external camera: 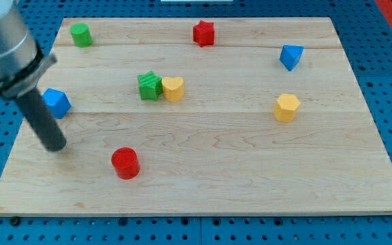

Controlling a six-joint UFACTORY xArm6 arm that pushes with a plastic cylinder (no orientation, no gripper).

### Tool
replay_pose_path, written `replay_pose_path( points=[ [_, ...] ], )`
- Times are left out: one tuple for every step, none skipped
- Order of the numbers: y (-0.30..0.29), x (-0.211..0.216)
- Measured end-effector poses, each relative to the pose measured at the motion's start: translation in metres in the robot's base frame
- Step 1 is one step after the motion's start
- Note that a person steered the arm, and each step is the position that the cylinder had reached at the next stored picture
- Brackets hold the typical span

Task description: Slide the red circle slightly right

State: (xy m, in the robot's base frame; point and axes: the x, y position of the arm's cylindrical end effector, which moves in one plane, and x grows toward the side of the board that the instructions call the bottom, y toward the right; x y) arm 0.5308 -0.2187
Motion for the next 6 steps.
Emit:
replay_pose_path(
  points=[
    [0.041, 0.017],
    [0.066, 0.025],
    [0.095, 0.031],
    [0.120, 0.019],
    [0.137, 0.031],
    [0.138, 0.062]
  ],
)
